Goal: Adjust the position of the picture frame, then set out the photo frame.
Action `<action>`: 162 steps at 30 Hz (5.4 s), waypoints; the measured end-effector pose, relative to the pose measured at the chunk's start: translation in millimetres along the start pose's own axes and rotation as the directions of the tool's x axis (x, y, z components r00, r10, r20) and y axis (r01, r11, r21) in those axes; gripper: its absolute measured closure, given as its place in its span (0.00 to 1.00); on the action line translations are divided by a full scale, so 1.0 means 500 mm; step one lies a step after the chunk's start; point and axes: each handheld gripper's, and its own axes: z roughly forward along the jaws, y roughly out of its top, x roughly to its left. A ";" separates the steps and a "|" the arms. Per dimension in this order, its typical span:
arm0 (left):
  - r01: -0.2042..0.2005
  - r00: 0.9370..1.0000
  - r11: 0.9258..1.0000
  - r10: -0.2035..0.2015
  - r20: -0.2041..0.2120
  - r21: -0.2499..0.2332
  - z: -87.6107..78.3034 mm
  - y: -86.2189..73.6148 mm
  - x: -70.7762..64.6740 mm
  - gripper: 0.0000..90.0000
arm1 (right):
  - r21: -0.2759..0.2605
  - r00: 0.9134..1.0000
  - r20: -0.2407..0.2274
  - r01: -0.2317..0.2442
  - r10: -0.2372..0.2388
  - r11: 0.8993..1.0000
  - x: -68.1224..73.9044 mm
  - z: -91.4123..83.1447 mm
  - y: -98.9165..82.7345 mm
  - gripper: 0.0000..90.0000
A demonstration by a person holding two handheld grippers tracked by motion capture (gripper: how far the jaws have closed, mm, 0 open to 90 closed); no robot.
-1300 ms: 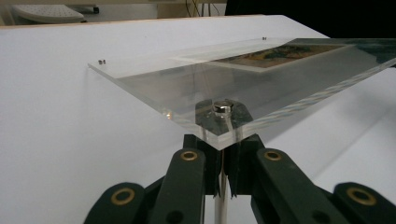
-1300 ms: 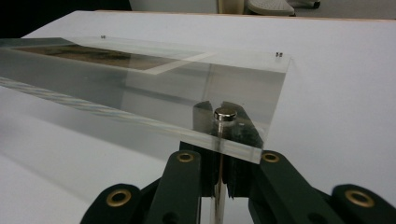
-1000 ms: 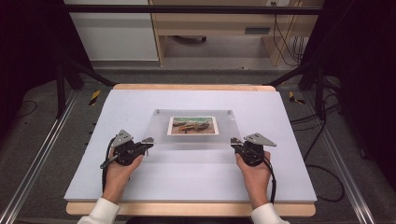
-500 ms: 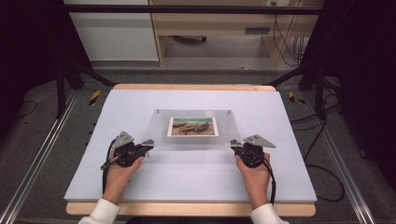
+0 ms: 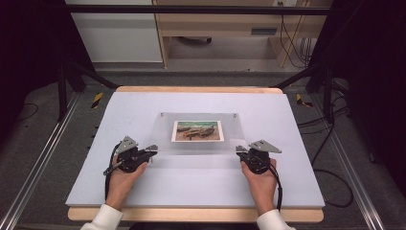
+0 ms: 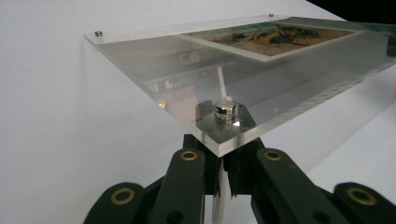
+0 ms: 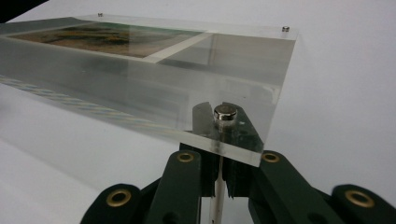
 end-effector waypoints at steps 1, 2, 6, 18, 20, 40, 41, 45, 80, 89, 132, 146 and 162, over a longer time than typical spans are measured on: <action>-0.001 1.000 1.000 0.001 -0.001 0.001 0.000 0.000 0.000 0.93 | 0.001 1.000 -0.001 0.001 -0.001 1.000 0.001 0.000 -0.001 0.94; 0.000 1.000 1.000 0.000 -0.002 0.002 0.000 -0.001 0.000 0.93 | 0.003 1.000 -0.001 0.002 -0.002 1.000 0.001 -0.001 -0.001 0.94; -0.006 1.000 1.000 0.006 -0.007 0.010 0.001 -0.004 -0.001 0.93 | 0.009 1.000 -0.003 -0.001 0.001 1.000 0.001 0.000 -0.005 0.94; -0.013 1.000 0.999 0.014 -0.019 0.032 0.006 -0.011 -0.004 0.93 | 0.032 1.000 -0.006 0.001 -0.001 0.999 0.000 0.004 -0.012 0.94; -0.014 1.000 0.999 0.015 -0.020 0.035 0.006 -0.012 -0.005 0.93 | 0.034 1.000 -0.003 0.000 0.000 0.999 -0.001 0.005 -0.012 0.94; -0.026 0.999 0.998 0.028 -0.027 0.054 0.014 -0.016 -0.009 0.93 | 0.047 1.000 0.001 0.000 0.000 0.999 -0.009 0.013 -0.016 0.94; -0.027 0.999 0.998 0.029 -0.029 0.059 0.015 -0.017 -0.011 0.93 | 0.050 1.000 0.005 -0.007 0.006 0.999 -0.009 0.014 -0.017 0.94; -0.029 0.999 0.997 0.031 -0.031 0.065 0.017 -0.018 -0.011 0.93 | 0.055 1.000 0.005 -0.005 0.005 0.998 -0.010 0.016 -0.019 0.94; -0.030 0.999 0.993 0.032 -0.009 0.111 0.012 -0.014 -0.019 0.70 | 0.093 1.000 -0.015 0.025 -0.024 0.995 -0.003 -0.004 -0.018 0.65; -0.007 0.999 0.996 0.004 0.038 0.083 -0.022 -0.008 -0.017 0.27 | 0.127 0.997 -0.031 0.075 -0.072 0.989 -0.013 -0.036 -0.022 0.28; 0.074 0.997 0.997 -0.074 0.014 0.015 0.024 0.035 0.007 0.20 | 0.088 0.998 -0.060 0.008 -0.003 0.996 -0.038 0.011 0.064 0.29; 0.164 0.986 0.986 -0.164 0.020 0.019 0.038 0.024 0.016 0.19 | 0.101 0.987 -0.122 -0.097 0.109 0.990 -0.051 0.022 0.052 0.28; 0.238 0.969 0.971 -0.240 0.064 0.037 0.042 0.018 0.033 0.19 | 0.130 0.957 -0.184 -0.203 0.225 0.971 -0.069 0.035 0.044 0.26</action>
